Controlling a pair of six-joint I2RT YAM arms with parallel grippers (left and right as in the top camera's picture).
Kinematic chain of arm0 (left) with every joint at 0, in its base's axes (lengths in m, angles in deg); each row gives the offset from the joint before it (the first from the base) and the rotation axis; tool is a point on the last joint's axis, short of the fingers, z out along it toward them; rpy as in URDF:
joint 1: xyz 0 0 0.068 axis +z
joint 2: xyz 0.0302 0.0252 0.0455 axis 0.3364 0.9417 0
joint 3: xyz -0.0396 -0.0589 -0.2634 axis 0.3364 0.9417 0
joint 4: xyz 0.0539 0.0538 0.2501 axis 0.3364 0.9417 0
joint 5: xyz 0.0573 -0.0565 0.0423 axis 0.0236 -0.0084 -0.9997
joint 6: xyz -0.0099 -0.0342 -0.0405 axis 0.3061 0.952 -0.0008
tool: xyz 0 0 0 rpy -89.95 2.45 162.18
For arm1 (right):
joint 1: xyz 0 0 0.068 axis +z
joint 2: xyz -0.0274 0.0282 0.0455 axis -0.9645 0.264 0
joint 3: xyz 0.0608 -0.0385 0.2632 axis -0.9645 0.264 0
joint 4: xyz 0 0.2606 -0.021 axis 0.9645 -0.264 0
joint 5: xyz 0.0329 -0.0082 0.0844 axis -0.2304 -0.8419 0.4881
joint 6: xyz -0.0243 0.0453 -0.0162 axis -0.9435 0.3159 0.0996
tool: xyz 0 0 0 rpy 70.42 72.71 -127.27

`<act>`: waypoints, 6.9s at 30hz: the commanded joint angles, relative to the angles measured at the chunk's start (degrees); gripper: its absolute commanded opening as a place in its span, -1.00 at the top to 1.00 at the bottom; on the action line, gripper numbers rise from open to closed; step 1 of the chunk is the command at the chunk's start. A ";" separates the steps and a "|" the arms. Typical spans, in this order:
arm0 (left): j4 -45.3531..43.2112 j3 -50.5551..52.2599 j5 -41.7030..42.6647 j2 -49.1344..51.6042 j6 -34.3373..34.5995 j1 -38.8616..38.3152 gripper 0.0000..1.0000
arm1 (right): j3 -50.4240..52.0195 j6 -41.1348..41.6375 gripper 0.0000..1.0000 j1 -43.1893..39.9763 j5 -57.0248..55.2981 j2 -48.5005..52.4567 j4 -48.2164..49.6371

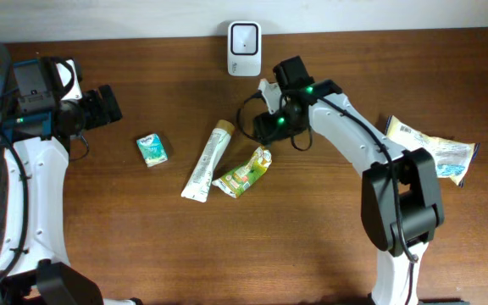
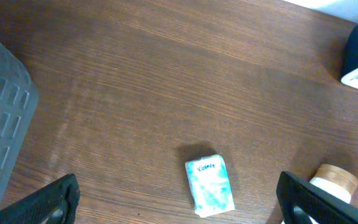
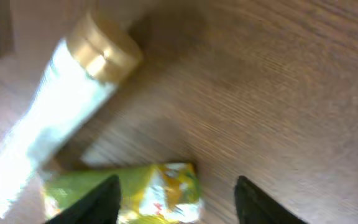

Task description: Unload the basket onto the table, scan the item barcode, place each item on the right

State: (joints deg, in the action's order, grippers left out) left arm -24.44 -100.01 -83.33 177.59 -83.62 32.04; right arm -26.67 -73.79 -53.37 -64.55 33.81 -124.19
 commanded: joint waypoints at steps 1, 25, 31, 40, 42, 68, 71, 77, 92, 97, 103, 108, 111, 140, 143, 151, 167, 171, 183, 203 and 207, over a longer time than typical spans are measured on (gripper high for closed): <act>-0.17 0.00 -0.20 -0.11 -0.74 0.04 -0.99 | -1.14 11.30 -0.11 3.06 -6.03 0.22 -0.92; -0.17 0.00 -0.20 -0.11 -0.76 0.04 -0.98 | 0.59 11.50 -0.21 4.33 -7.26 0.20 -4.02; -0.17 0.00 -0.20 -0.11 -0.76 0.04 -0.98 | 0.66 26.27 -0.19 5.77 -17.62 0.63 -4.09; -0.17 0.00 -0.20 -0.11 -0.74 0.04 -0.98 | 0.66 25.57 -0.31 5.77 -17.44 3.48 -3.67; -0.17 0.00 -0.20 -0.11 -0.76 0.04 -0.99 | 0.66 24.52 -0.32 5.79 -17.29 3.48 -2.40; -0.17 0.00 -0.20 -0.11 -0.76 0.04 -0.98 | -3.17 -24.87 -0.62 9.29 0.39 3.15 -34.27; -0.17 0.00 -0.20 -0.11 -0.76 0.04 -0.99 | 2.36 -24.83 -0.56 9.31 -1.66 3.15 -26.12; -0.17 0.00 -0.20 -0.11 -0.76 0.04 -0.98 | 6.75 -24.74 -0.19 7.10 -3.45 3.15 -17.14; -0.17 0.00 -0.20 -0.11 -0.76 0.04 -0.98 | -2.78 -22.08 0.92 4.39 11.06 2.32 -25.00; -0.17 0.00 -0.20 -0.11 -0.76 0.04 -0.98 | -15.54 -30.12 0.92 -2.29 38.64 1.29 -37.97; -0.17 0.00 -0.20 -0.11 -0.76 0.04 -0.98 | -18.40 -33.35 0.92 -10.67 63.67 1.25 -40.79; -0.17 0.00 -0.20 -0.11 -0.76 0.04 -0.99 | -19.26 -34.27 0.92 -13.86 70.05 1.14 -41.22; -0.17 0.00 -0.20 -0.11 -0.76 0.04 -0.98 | -20.28 -34.27 0.92 -13.97 70.05 -0.35 -41.57; -0.17 0.00 -0.20 -0.11 -0.76 0.04 -0.99 | -34.03 -28.70 0.92 5.07 -46.12 10.21 20.11; -0.17 0.00 -0.20 -0.11 -0.74 0.04 -0.98 | -34.03 -39.06 0.92 4.44 -50.29 16.11 32.09; -0.17 0.00 -0.20 -0.11 -0.74 0.04 -0.98 | -34.03 -57.40 0.92 3.08 -53.22 25.49 43.63; -0.17 0.00 -0.20 -0.11 -0.76 0.04 -0.98 | -33.99 -57.40 0.92 3.41 -67.17 29.05 40.85; -0.17 0.00 -0.20 -0.11 -0.74 0.04 -0.98 | -33.99 -57.40 0.92 3.89 -66.71 29.05 40.74; -0.17 0.00 -0.20 -0.11 -0.76 0.04 -0.99 | -33.99 -59.52 0.92 6.51 -65.42 28.89 40.81; -0.17 0.00 -0.20 -0.11 -0.76 0.04 -0.98 | -33.99 -25.75 0.92 1.03 -28.61 -7.32 -8.83; -0.17 0.00 -0.20 -0.11 -0.76 0.04 -0.98 | -33.97 -14.32 0.92 -3.17 -28.57 -8.87 -25.14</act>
State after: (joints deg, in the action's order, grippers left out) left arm -24.44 -100.01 -83.33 177.59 -83.62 32.04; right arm -60.35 -99.14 -53.40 -94.24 24.30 -143.64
